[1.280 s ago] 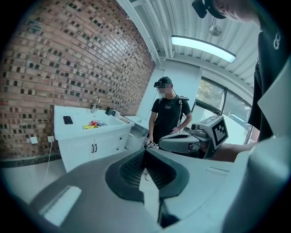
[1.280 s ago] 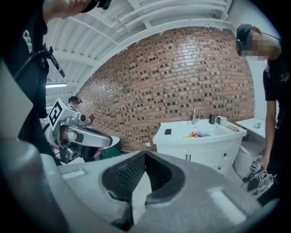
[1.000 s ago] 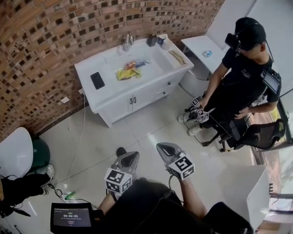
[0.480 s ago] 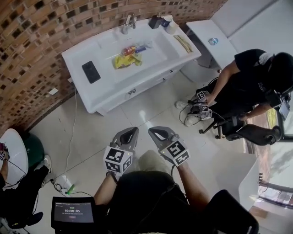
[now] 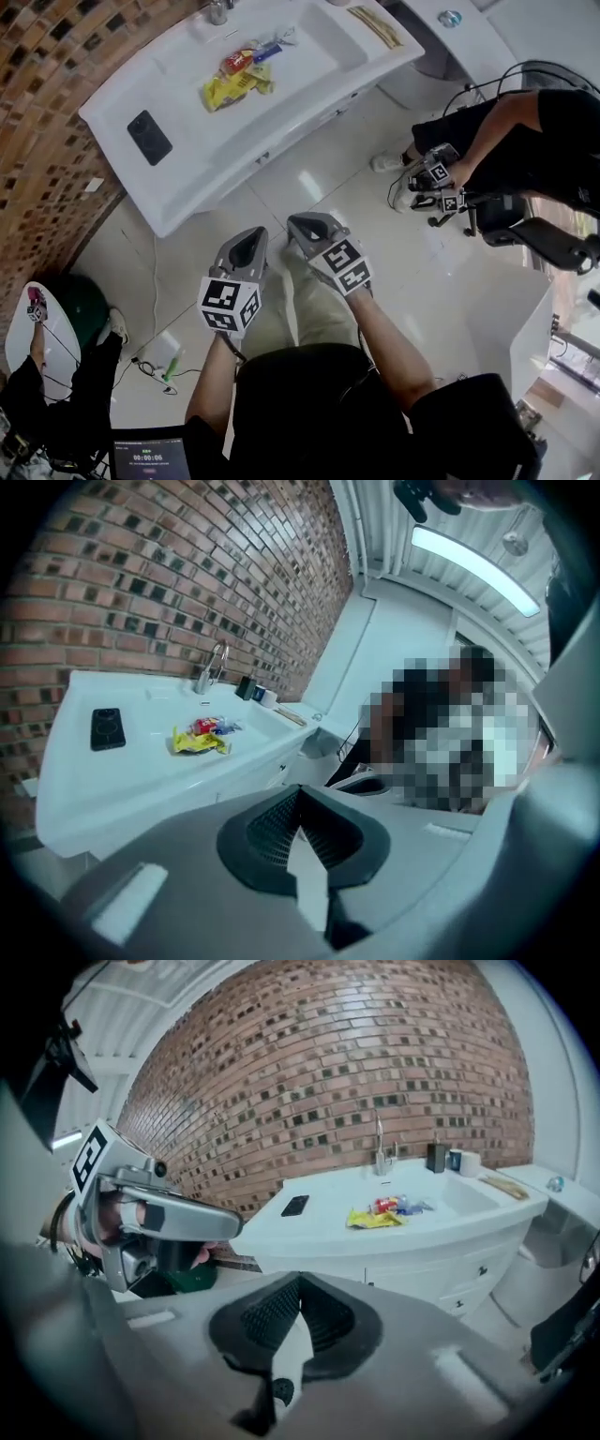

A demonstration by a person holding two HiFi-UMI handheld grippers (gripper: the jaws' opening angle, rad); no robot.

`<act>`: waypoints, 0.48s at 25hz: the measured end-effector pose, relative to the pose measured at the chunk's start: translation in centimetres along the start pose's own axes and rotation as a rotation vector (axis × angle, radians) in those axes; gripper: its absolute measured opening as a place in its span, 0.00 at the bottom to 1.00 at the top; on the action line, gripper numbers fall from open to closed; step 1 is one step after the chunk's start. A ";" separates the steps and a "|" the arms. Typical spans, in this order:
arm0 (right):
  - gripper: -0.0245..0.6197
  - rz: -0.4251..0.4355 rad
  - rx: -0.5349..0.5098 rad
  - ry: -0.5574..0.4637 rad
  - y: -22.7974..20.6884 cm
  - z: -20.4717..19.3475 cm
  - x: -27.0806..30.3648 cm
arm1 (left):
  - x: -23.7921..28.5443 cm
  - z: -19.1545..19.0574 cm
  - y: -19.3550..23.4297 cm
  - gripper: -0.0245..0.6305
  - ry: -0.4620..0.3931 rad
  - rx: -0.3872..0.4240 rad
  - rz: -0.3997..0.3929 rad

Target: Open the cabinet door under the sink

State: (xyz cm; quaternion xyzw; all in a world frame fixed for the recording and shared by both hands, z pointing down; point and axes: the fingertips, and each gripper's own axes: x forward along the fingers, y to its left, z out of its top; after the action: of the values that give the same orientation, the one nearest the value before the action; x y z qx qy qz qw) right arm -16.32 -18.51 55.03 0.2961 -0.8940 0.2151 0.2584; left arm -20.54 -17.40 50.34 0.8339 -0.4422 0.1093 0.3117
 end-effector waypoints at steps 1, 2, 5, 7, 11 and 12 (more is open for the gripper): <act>0.02 0.004 0.019 0.003 -0.8 -0.7 1.1 | 0.6 -0.5 0.3 0.06 0.007 -0.019 0.014; 0.02 0.003 0.033 0.007 -1.7 -1.4 2.1 | 1.3 -1.0 0.4 0.06 0.014 -0.037 0.023; 0.02 -0.009 0.059 0.032 -5.2 -3.8 5.0 | 4.0 -2.9 -0.6 0.06 0.035 -0.071 0.012; 0.17 -0.013 0.083 0.051 -7.0 -5.3 7.2 | 5.3 -4.1 -1.2 0.06 0.050 -0.080 -0.007; 0.18 -0.051 0.107 0.056 -9.8 -7.3 11.3 | 7.3 -6.0 -0.8 0.06 0.081 -0.078 -0.017; 0.18 -0.061 0.104 0.060 -10.5 -7.8 12.3 | 7.7 -6.3 -0.6 0.06 0.086 -0.076 -0.017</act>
State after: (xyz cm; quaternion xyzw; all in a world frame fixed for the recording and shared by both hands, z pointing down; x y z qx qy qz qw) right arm -15.50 -27.12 70.71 0.3297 -0.8641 0.2620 0.2757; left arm -14.92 -18.44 58.56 0.8199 -0.4250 0.1254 0.3625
